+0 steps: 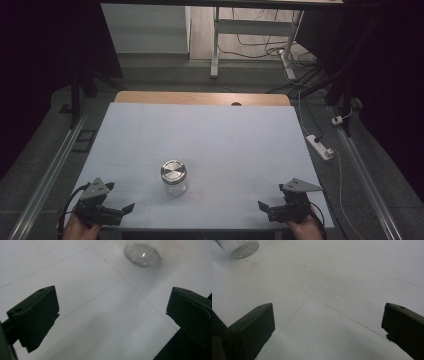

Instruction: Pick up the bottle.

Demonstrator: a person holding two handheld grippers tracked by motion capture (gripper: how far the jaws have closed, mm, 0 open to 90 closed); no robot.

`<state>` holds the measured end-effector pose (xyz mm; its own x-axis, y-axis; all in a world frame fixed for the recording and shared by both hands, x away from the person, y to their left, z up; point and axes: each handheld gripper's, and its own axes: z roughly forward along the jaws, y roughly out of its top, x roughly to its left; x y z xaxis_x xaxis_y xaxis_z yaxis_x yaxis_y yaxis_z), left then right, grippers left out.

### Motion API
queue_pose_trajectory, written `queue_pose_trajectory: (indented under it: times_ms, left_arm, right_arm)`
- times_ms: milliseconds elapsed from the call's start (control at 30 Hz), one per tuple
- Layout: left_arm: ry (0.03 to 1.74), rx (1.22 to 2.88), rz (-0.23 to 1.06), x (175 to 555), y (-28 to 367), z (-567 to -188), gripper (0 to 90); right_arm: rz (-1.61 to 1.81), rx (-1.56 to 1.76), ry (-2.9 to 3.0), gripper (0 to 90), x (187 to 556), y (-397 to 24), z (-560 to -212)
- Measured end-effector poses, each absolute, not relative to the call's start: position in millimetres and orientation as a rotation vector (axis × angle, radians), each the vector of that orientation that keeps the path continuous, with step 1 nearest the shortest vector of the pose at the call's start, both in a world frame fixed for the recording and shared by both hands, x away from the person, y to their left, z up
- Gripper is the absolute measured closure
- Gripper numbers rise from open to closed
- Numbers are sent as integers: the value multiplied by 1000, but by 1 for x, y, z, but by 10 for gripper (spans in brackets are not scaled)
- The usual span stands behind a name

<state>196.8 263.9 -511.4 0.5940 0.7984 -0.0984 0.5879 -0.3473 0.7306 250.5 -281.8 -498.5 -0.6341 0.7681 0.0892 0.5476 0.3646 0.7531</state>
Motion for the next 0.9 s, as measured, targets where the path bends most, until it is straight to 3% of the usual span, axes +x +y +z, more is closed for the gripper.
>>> queue_pose_trajectory:
  times_ms: [900]
  left_arm:
    - [951,2073,288,231,239,-513,0]
  right_arm:
    - [1132,1160,2361,0,251,-281,-499]
